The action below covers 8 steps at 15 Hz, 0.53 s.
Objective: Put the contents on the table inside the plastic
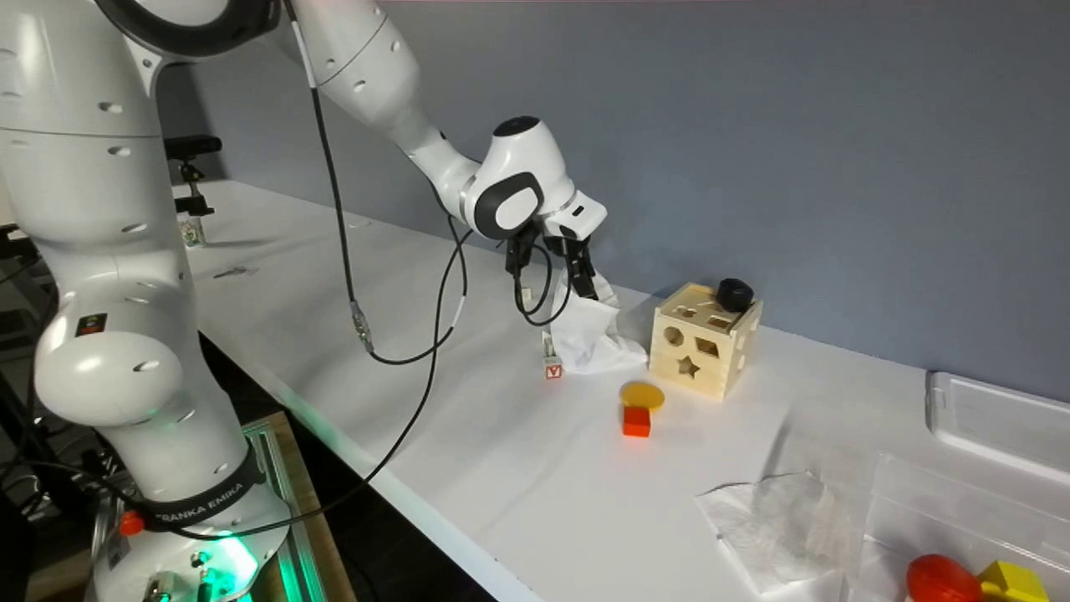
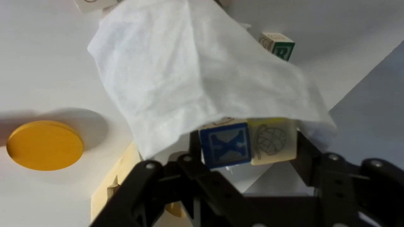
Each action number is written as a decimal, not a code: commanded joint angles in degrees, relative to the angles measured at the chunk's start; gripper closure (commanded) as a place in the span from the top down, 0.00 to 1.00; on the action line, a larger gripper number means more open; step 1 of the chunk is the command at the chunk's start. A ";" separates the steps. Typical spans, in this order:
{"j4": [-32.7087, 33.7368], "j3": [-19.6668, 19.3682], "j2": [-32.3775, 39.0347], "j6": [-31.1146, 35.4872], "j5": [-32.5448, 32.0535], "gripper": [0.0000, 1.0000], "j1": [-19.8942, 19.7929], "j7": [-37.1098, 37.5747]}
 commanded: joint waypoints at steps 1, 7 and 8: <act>0.55 -0.36 -1.76 -6.30 0.03 0.44 0.09 1.57; 1.21 -3.15 -3.21 -12.46 1.83 0.92 2.04 1.39; 1.33 -3.24 -3.22 -12.79 1.92 0.94 2.12 1.49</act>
